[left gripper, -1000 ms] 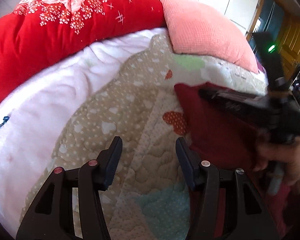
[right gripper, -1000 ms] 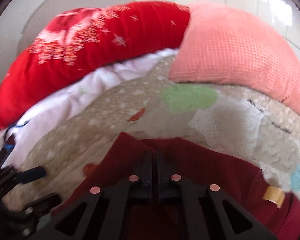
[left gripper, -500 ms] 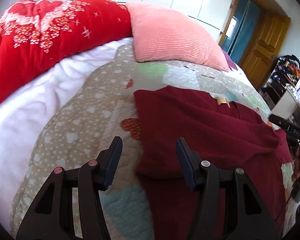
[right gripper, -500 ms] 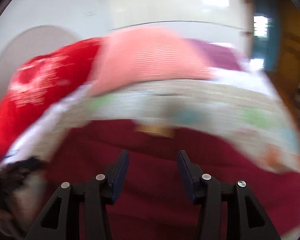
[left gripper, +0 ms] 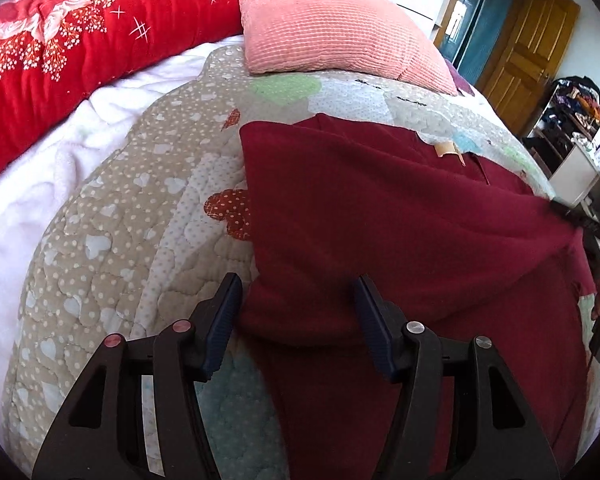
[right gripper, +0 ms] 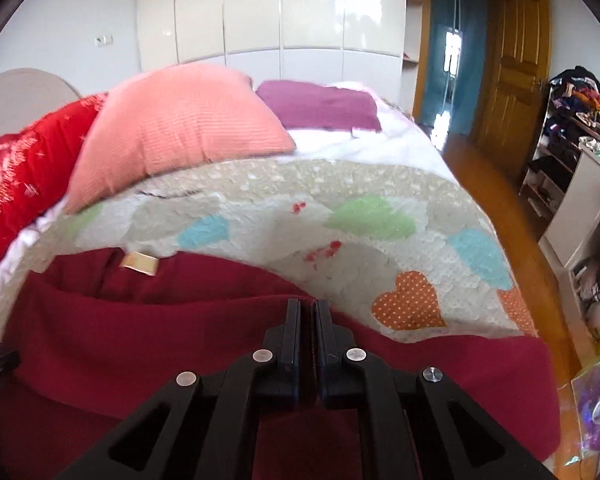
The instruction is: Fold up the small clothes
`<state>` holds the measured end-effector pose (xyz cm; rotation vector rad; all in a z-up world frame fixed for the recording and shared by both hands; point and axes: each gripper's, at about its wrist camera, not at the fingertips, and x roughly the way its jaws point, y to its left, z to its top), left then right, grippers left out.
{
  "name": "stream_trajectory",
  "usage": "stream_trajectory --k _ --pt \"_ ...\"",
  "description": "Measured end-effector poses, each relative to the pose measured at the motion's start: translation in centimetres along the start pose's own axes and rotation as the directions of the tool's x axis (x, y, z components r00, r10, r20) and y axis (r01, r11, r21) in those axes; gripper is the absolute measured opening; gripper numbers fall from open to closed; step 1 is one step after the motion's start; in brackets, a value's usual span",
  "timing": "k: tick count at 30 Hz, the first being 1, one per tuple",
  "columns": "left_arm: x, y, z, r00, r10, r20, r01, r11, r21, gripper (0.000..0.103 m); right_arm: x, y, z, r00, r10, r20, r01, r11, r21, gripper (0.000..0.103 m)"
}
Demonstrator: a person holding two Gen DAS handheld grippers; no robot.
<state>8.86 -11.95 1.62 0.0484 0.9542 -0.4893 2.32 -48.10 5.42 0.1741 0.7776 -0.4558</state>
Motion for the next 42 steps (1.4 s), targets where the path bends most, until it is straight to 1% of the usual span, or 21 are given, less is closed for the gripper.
stream_trajectory --k 2,3,6,7,9,10,12,14,16,18,19,21,22,23,24,26,28,30,34,38,42 --pt "-0.1 -0.1 0.0 1.0 0.002 -0.001 -0.002 1.0 0.004 0.058 2.3 -0.2 -0.6 0.991 -0.03 -0.133 0.029 1.0 -0.009 0.006" --pt "-0.2 -0.1 0.0 1.0 0.003 -0.001 -0.003 1.0 0.003 0.058 2.2 -0.6 -0.9 0.986 -0.031 -0.163 0.031 1.0 0.001 0.006" --pt "-0.6 -0.1 0.1 1.0 0.003 0.008 -0.003 1.0 0.001 0.058 -1.4 -0.5 -1.5 0.995 -0.059 -0.081 0.062 0.998 0.032 0.009" --pt "-1.0 -0.3 0.2 1.0 0.006 0.023 -0.007 1.0 0.007 0.058 -2.9 -0.2 -1.6 0.998 -0.045 -0.042 0.047 0.998 0.038 0.009" --pt "-1.3 -0.4 0.3 0.999 0.018 0.045 -0.019 1.0 0.016 0.058 -4.6 0.8 -1.9 1.0 0.021 0.003 -0.021 0.999 0.039 0.01" --pt "-1.4 -0.5 0.3 0.998 0.025 0.053 -0.026 0.999 0.021 0.058 -4.6 1.6 -2.1 0.998 0.06 -0.005 -0.059 0.998 0.011 0.01" --pt "-1.0 -0.8 0.2 0.999 0.031 0.035 -0.032 0.999 0.037 0.058 -3.1 2.9 -3.1 0.995 0.07 -0.073 -0.072 0.997 -0.031 0.01" --pt "-0.2 -1.2 0.1 0.999 0.044 -0.006 -0.043 0.997 0.061 0.058 -0.3 2.8 -4.9 0.982 0.075 -0.176 -0.075 0.997 0.009 0.01" --pt "-0.3 -1.4 0.1 0.999 0.052 -0.002 -0.052 0.996 0.066 0.058 -0.9 2.2 -5.4 0.986 0.111 -0.128 -0.106 0.993 0.043 0.01" --pt "-0.9 -1.4 0.4 0.999 0.041 -0.006 -0.041 0.997 0.058 0.058 -2.0 1.1 -5.4 0.978 0.156 -0.136 -0.144 0.985 0.096 0.01" --pt "-1.3 -1.4 0.6 1.0 0.028 0.001 -0.028 0.998 0.048 0.058 -3.2 -0.2 -5.7 0.976 0.182 -0.117 -0.165 0.976 0.145 0.011" --pt "-2.0 -1.5 0.7 1.0 0.0 0.013 0.0 1.0 0.031 0.058 -4.6 -2.4 -6.3 0.98 0.175 -0.09 -0.154 0.967 0.204 0.019" --pt "-2.3 -1.6 0.8 1.0 -0.012 0.016 0.011 1.0 0.023 0.058 -5.7 -4.5 -7.1 0.984 0.169 -0.064 -0.147 0.955 0.257 0.024" --pt "-2.6 -1.9 0.8 1.0 -0.023 0.021 0.022 1.0 0.019 0.058 -6.0 -5.6 -7.2 0.985 0.161 -0.055 -0.138 0.946 0.292 0.038" --pt "-2.8 -2.1 0.8 0.999 -0.034 0.025 0.033 0.999 0.017 0.058 -6.4 -7.4 -7.9 0.988 0.146 -0.049 -0.121 0.932 0.341 0.048" --pt "-2.9 -2.6 0.7 0.999 -0.042 0.031 0.042 0.999 0.023 0.058 -6.8 -11.0 -9.1 0.991 0.126 -0.049 -0.091 0.888 0.451 0.049" --pt "-2.9 -3.2 0.6 0.998 -0.049 0.031 0.048 0.998 0.037 0.058 -6.9 -14.1 -10.4 0.991 0.123 -0.049 -0.076 0.829 0.555 0.049" --pt "-2.6 -3.5 0.6 0.998 -0.05 0.023 0.049 0.998 0.047 0.058 -7.0 -16.2 -11.4 0.991 0.125 -0.043 -0.072 0.783 0.617 0.049" --pt "-2.3 -3.9 0.3 0.999 -0.049 -0.001 0.049 0.997 0.052 0.058 -7.6 -18.2 -12.6 0.989 0.148 -0.022 -0.094 0.728 0.679 0.049" --pt "-2.9 -6.2 -0.3 0.998 -0.064 -0.015 0.065 0.994 0.084 0.058 -8.8 -20.3 -13.4 0.994 0.111 -0.002 -0.077 0.709 0.701 0.049" --pt "-3.3 -10.4 -0.5 0.993 -0.107 -0.041 0.112 0.983 0.147 0.058 -8.6 -25.2 -15.2 0.992 0.124 0.007 -0.083 0.616 0.783 0.049"
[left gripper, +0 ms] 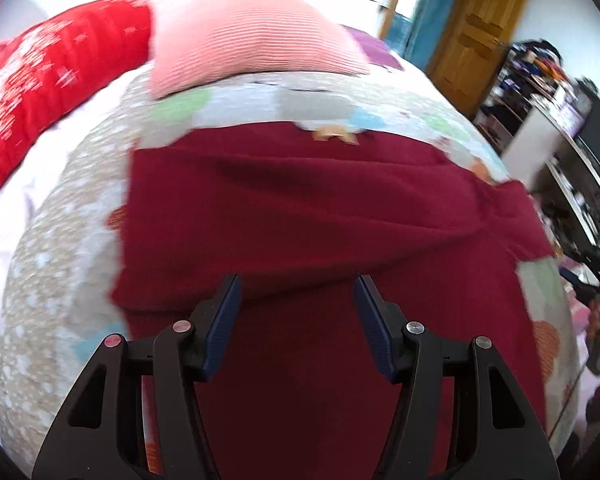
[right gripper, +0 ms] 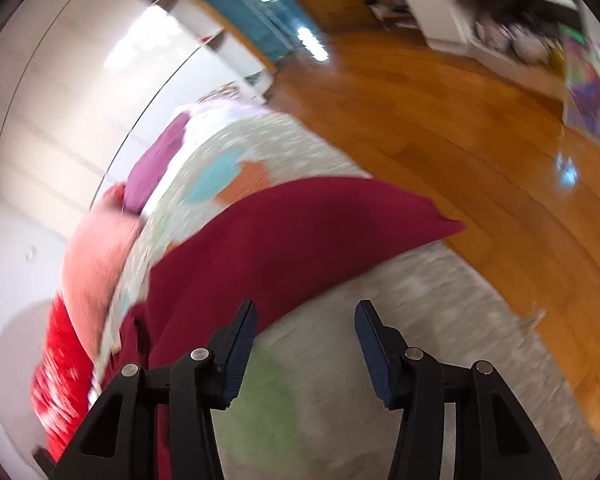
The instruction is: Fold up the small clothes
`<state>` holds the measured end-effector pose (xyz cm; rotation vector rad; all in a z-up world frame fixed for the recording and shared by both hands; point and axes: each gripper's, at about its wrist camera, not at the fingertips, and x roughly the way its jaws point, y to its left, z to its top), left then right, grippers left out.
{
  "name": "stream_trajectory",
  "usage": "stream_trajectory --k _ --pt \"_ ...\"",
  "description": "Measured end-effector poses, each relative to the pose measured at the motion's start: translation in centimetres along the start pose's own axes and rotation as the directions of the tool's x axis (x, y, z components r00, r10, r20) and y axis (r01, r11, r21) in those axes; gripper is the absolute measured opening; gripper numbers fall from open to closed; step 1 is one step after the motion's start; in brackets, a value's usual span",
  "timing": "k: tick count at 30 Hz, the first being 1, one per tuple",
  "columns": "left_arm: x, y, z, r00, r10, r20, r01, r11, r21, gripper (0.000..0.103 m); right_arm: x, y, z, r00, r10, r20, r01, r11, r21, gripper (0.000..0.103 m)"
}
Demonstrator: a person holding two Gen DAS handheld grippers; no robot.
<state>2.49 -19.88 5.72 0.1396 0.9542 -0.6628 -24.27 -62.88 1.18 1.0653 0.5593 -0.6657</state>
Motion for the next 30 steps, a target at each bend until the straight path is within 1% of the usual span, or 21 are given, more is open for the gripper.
stream_trajectory --k 3,6,8,10,12,13,14,15,16,17,18,19,21,22,23,24,25,27,28,29,30 --pt "0.3 -3.3 0.2 0.999 -0.041 -0.023 0.042 0.999 0.03 0.058 0.9 -3.7 2.0 0.998 0.044 -0.044 -0.038 0.991 0.126 0.055" --pt "1.0 -6.0 0.2 0.996 -0.076 -0.049 0.078 0.996 0.04 0.058 3.6 -7.5 3.2 0.975 0.201 -0.093 -0.165 0.94 0.3 0.057" --pt "1.8 -7.6 0.0 0.994 -0.085 -0.072 0.088 0.995 0.042 0.058 5.2 -9.3 3.6 0.961 0.268 -0.064 -0.224 0.895 0.385 0.057" --pt "2.1 -8.7 -0.2 0.992 -0.099 -0.082 0.102 0.994 0.034 0.058 6.6 -11.0 4.0 0.944 0.329 0.0 -0.292 0.838 0.46 0.057" --pt "1.8 -9.3 -0.2 0.991 -0.12 -0.063 0.121 0.993 0.011 0.058 7.1 -12.0 4.3 0.93 0.364 0.042 -0.335 0.799 0.498 0.055" --pt "1.5 -9.3 -0.2 0.991 -0.121 -0.056 0.122 0.993 0.004 0.058 7.2 -12.1 4.7 0.927 0.37 0.062 -0.351 0.796 0.494 0.053" --pt "1.3 -9.2 -0.2 0.992 -0.116 -0.053 0.117 0.993 0.002 0.058 7.0 -11.7 5.1 0.929 0.363 0.076 -0.355 0.812 0.464 0.045" --pt "0.9 -9.0 -0.1 0.993 -0.109 -0.047 0.109 0.994 -0.002 0.058 6.4 -11.2 5.7 0.936 0.343 0.083 -0.345 0.84 0.418 0.037" --pt "0.3 -8.3 0.0 0.995 -0.099 -0.034 0.098 0.995 -0.008 0.058 5.6 -10.1 6.3 0.945 0.316 0.085 -0.325 0.877 0.354 0.036" --pt "-0.1 -7.9 0.1 0.995 -0.092 -0.023 0.092 0.996 -0.013 0.058 4.6 -8.8 6.7 0.945 0.312 0.094 -0.326 0.899 0.291 0.034" --pt "-0.8 -6.9 0.2 0.997 -0.08 -0.004 0.08 0.997 -0.023 0.058 3.4 -7.3 7.0 0.937 0.332 0.111 -0.349 0.909 0.228 0.034" --pt "-1.5 -6.0 0.3 0.997 -0.068 0.021 0.069 0.997 -0.036 0.058 1.9 -5.3 7.3 0.921 0.369 0.126 -0.386 0.911 0.147 0.034" --pt "-2.8 -4.1 0.4 0.995 -0.05 0.081 0.056 0.996 -0.073 0.058 -0.6 -0.9 7.4 0.899 0.422 0.116 -0.424 0.906 -0.006 0.034" --pt "-3.6 -2.8 0.6 0.992 -0.043 0.115 0.054 0.994 -0.097 0.058 -1.7 2.0 7.0 0.889 0.447 0.099 -0.44 0.894 -0.086 0.034" --pt "-4.1 -1.6 0.7 0.989 -0.037 0.14 0.055 0.991 -0.124 0.058 -2.5 4.9 6.3 0.874 0.48 0.072 -0.465 0.871 -0.156 0.034" --pt "-4.4 -0.5 0.8 0.988 -0.031 0.151 0.054 0.987 -0.148 0.058 -3.2 7.9 5.3 0.86 0.51 0.033 -0.49 0.841 -0.228 0.034" --pt "-4.6 0.8 0.9 0.988 -0.025 0.151 0.052 0.983 -0.174 0.058 -3.5 10.8 4.1 0.85 0.527 -0.008 -0.506 0.812 -0.292 0.034" --pt "-4.7 2.9 1.0 0.988 -0.023 0.151 0.056 0.973 -0.222 0.058 -3.2 16.7 0.5 0.84 0.534 -0.089 -0.52 0.749 -0.41 0.034" --pt "-4.7 4.1 0.8 0.987 -0.022 0.158 0.06 0.968 -0.245 0.058 -2.2 20.3 -2.6 0.834 0.526 -0.165 -0.533 0.695 -0.482 0.034" --pt "-4.6 4.8 0.7 0.987 -0.016 0.161 0.057 0.965 -0.256 0.058 -1.2 22.2 -4.8 0.834 0.51 -0.21 -0.537 0.665 -0.519 0.034" --pt "-4.5 5.4 0.6 0.987 -0.008 0.162 0.051 0.962 -0.267 0.058 0.1 24.2 -7.5 0.84 0.478 -0.256 -0.532 0.633 -0.562 0.034"
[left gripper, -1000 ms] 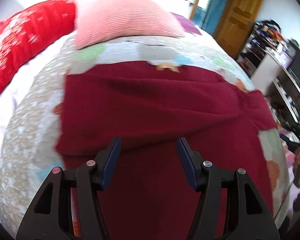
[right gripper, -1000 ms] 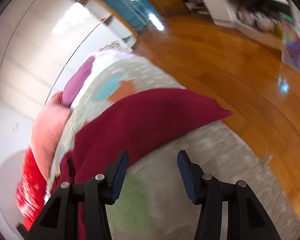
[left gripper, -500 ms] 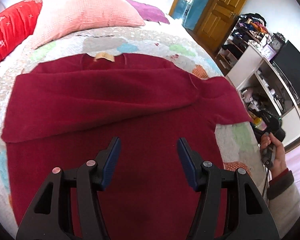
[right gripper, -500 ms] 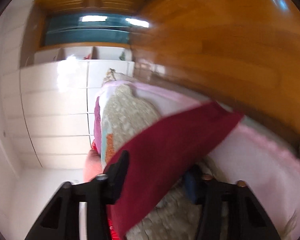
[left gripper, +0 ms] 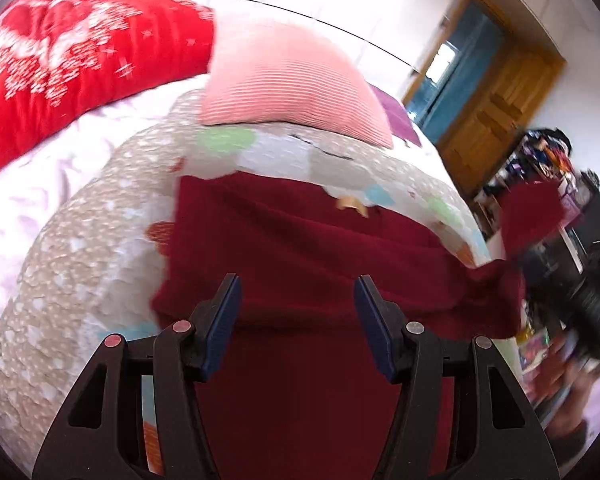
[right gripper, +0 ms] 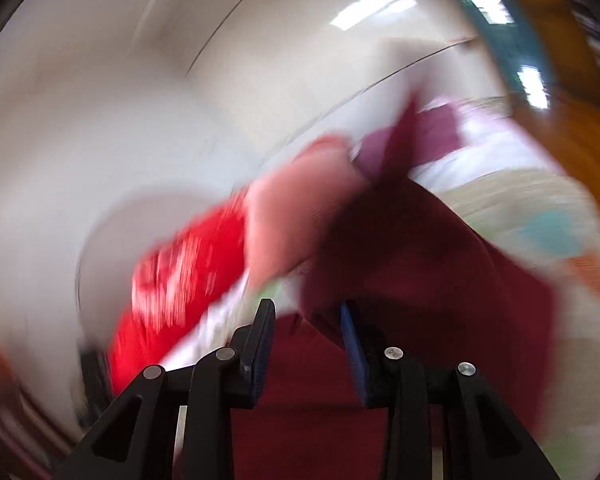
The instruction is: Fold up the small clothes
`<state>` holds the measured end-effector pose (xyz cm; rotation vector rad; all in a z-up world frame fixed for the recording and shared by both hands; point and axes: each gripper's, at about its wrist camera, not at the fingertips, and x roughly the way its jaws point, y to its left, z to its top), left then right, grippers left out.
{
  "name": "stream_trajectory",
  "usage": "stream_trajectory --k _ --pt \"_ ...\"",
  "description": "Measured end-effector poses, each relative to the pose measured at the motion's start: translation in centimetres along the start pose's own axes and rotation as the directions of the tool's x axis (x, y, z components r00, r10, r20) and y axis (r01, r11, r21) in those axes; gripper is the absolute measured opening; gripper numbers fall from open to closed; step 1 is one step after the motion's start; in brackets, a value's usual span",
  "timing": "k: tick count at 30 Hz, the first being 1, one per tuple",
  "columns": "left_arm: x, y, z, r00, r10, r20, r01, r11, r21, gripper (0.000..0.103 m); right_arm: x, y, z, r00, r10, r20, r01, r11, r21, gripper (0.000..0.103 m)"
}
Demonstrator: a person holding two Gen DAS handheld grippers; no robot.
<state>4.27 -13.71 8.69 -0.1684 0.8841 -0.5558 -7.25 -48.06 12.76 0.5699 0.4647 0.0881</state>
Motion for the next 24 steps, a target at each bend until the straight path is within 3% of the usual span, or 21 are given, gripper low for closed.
stream_trajectory --k 1,2,3,5,6,9,13,14,19,21,24 --pt "0.2 0.8 0.0 1.0 0.008 -0.001 -0.008 1.0 -0.015 0.058 3.5 2.0 -1.6 0.997 -0.006 -0.074 0.003 0.999 -0.052 0.035" --pt "0.5 1.5 -0.1 1.0 0.012 -0.012 -0.012 0.999 -0.035 0.058 6.0 3.2 -3.2 0.989 -0.01 -0.148 -0.001 0.997 -0.075 0.045" --pt "0.8 2.0 -0.2 1.0 0.008 -0.025 -0.01 0.999 -0.048 0.058 9.4 4.0 -5.2 0.964 -0.001 -0.265 -0.019 0.997 -0.074 0.052" --pt "1.4 2.6 -0.5 0.999 -0.006 -0.053 0.003 0.999 -0.05 0.058 12.4 3.8 -6.9 0.932 0.02 -0.361 -0.033 0.999 -0.03 0.052" --pt "1.7 2.6 -0.5 0.998 -0.006 -0.058 0.004 0.999 -0.039 0.058 12.6 3.6 -7.6 0.929 0.015 -0.369 -0.025 0.999 -0.021 0.052" --pt "2.6 2.1 -0.3 0.998 -0.012 -0.068 0.01 1.0 -0.027 0.058 9.2 2.4 -7.7 0.952 -0.016 -0.307 0.01 1.0 -0.02 0.058" --pt "4.8 -0.9 0.0 0.991 -0.089 -0.101 0.088 0.996 -0.014 0.059 4.3 0.7 -7.5 0.976 0.024 -0.215 -0.011 0.998 0.062 0.064" --pt "5.8 -2.1 0.0 0.988 -0.103 -0.111 0.104 0.995 0.002 0.059 4.6 1.3 -7.8 0.978 0.019 -0.209 -0.005 0.998 0.068 0.065" --pt "11.5 -6.1 -0.2 0.971 -0.103 -0.217 0.108 0.994 0.009 0.059 0.8 -1.1 -7.6 0.987 -0.002 -0.161 0.022 0.992 0.122 0.065" --pt "13.1 -7.2 -0.3 0.974 -0.072 -0.215 0.076 0.997 0.013 0.058 -0.1 -1.4 -7.5 0.99 -0.017 -0.137 0.034 0.992 0.124 0.065" --pt "13.7 -9.3 0.1 0.978 -0.018 -0.206 0.036 0.996 0.082 0.018 -2.2 -2.6 -7.1 0.992 -0.062 -0.105 0.076 0.989 0.129 0.065"
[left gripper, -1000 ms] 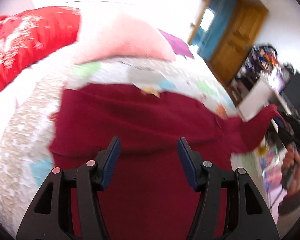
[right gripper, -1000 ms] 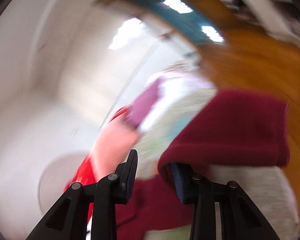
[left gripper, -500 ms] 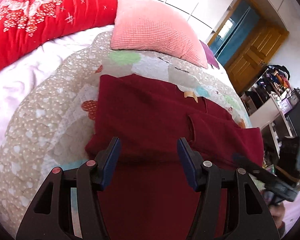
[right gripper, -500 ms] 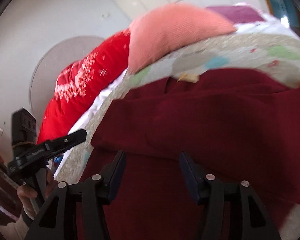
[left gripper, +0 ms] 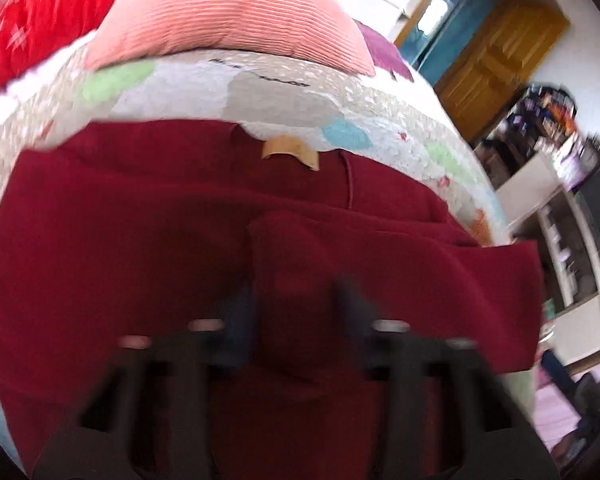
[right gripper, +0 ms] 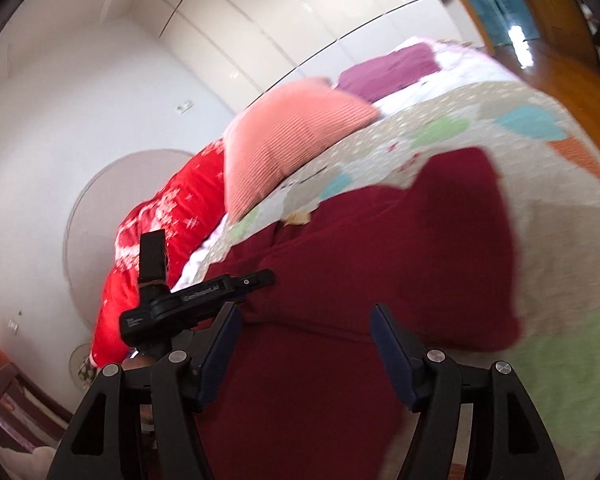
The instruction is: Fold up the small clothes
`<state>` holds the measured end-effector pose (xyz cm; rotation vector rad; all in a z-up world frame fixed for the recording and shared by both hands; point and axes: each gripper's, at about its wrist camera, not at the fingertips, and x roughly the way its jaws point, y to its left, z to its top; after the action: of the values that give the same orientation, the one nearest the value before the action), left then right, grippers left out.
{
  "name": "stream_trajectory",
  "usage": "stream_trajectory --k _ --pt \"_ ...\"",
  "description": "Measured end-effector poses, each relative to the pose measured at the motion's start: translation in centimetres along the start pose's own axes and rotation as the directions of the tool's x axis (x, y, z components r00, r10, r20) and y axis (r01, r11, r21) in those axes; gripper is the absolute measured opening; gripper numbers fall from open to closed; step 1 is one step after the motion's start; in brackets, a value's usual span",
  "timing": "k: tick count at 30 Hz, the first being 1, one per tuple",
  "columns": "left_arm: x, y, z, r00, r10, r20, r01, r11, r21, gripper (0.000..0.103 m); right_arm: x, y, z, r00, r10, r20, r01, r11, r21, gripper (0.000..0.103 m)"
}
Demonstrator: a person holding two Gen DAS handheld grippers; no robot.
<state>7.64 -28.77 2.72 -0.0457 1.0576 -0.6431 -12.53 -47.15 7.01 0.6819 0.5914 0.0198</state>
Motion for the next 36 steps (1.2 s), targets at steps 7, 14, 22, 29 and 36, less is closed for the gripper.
stream_trajectory --k 7,14,22,29,36 --pt "-7.5 0.6 2.5 0.987 -0.008 0.159 -0.002 0.998 0.059 0.011 -2.9 -1.4 2.1 0.994 -0.078 0.077 0.076 0.997 0.029 0.065" --pt "-9.9 11.3 1.5 0.973 0.151 0.174 -0.138 0.987 -0.083 0.011 1.1 0.9 3.1 0.994 -0.101 0.041 0.102 0.994 -0.039 0.065" --pt "-6.8 14.4 0.6 0.981 0.162 0.11 -0.148 0.98 -0.131 0.011 8.5 2.9 2.8 0.954 -0.289 -0.085 0.268 0.943 -0.196 0.054" --pt "-6.7 14.8 -0.4 0.986 0.145 0.077 -0.135 0.983 -0.128 0.012 12.0 1.6 2.1 0.892 -0.42 -0.166 0.363 0.885 -0.292 0.052" --pt "-9.0 15.7 -1.2 0.983 0.161 0.093 -0.144 0.976 -0.162 0.025 10.2 1.9 -0.9 0.828 -0.528 -0.191 0.406 0.797 -0.447 0.053"
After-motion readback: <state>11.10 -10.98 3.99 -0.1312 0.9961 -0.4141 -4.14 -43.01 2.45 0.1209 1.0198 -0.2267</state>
